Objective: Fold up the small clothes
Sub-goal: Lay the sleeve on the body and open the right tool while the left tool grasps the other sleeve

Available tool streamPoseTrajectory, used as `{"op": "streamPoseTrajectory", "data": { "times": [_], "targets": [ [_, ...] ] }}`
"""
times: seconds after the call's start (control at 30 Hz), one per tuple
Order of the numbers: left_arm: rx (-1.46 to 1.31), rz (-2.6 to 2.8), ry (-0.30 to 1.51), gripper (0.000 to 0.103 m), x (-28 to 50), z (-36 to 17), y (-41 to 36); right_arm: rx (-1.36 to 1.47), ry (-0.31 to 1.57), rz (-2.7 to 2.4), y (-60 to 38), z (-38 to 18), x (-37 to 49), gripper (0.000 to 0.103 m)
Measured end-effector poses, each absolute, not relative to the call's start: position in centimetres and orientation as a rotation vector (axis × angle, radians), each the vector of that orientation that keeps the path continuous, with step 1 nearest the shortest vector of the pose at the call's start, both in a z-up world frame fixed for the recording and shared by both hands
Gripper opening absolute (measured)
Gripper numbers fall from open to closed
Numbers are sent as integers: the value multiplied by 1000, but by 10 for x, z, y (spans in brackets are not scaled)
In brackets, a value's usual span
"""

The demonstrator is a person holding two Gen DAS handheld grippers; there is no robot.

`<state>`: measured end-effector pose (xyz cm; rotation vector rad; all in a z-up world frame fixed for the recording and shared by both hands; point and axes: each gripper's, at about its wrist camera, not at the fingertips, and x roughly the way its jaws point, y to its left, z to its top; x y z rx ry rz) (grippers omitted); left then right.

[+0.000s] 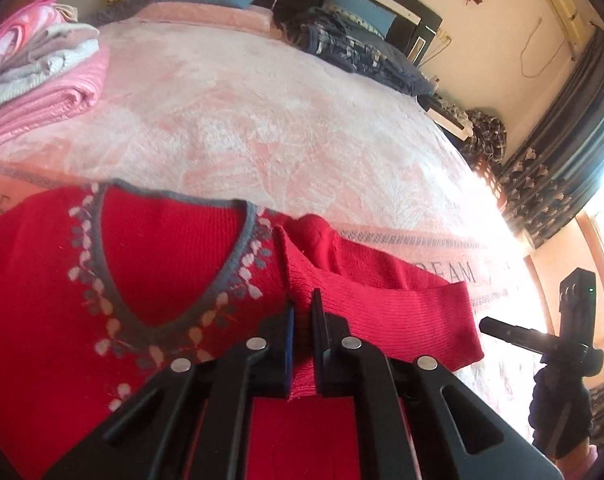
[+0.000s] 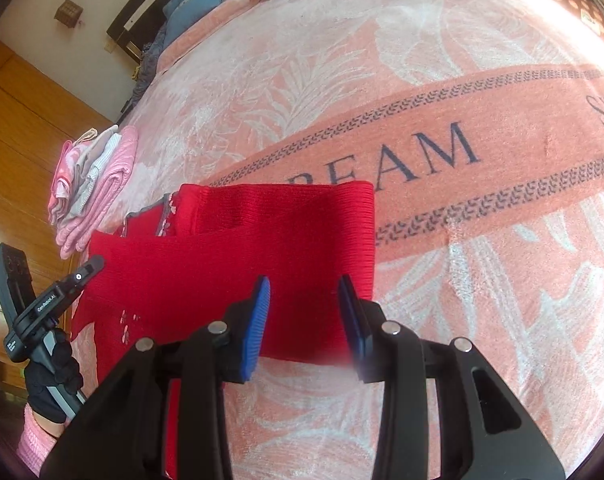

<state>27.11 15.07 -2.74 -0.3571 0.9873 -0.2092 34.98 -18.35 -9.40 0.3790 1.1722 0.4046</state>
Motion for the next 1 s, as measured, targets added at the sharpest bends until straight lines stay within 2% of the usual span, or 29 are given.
{"op": "streamPoseTrajectory", "data": {
  "times": [0.2, 0.43, 0.5, 0.57, 0.63, 0.8, 0.87, 0.9, 0.97, 1.0],
  "targets": [
    [-372, -78, 943, 7, 269, -10, 236, 365, 1203, 417, -161, -100, 354, 41],
    [-372, 39, 988, 7, 267, -38, 320, 425, 1264, 494, -125, -118, 361, 44],
    [-383, 51, 1026, 7, 268, -56, 328, 394, 1306, 469, -111, -127, 363, 40],
    [-380, 67, 1071, 7, 267, -75, 330, 362, 1320, 460, -101, -132, 363, 24],
    [-338, 87, 1108, 8, 267, -93, 327, 298, 1330, 443, -95, -133, 363, 20],
    [-320, 97, 1155, 16, 264, -112, 333, 251, 1349, 423, -92, -134, 362, 18],
    [-363, 110, 1146, 16, 264, -100, 342, 256, 1335, 435, -91, -127, 362, 25],
    [-393, 104, 1119, 16, 264, -89, 347, 259, 1315, 435, -91, -120, 363, 25],
    [-408, 90, 1054, 24, 265, -66, 349, 257, 1255, 452, -90, -103, 364, 29],
    [-403, 80, 1031, 34, 265, -58, 346, 258, 1226, 458, -88, -96, 365, 32]
  ]
}}
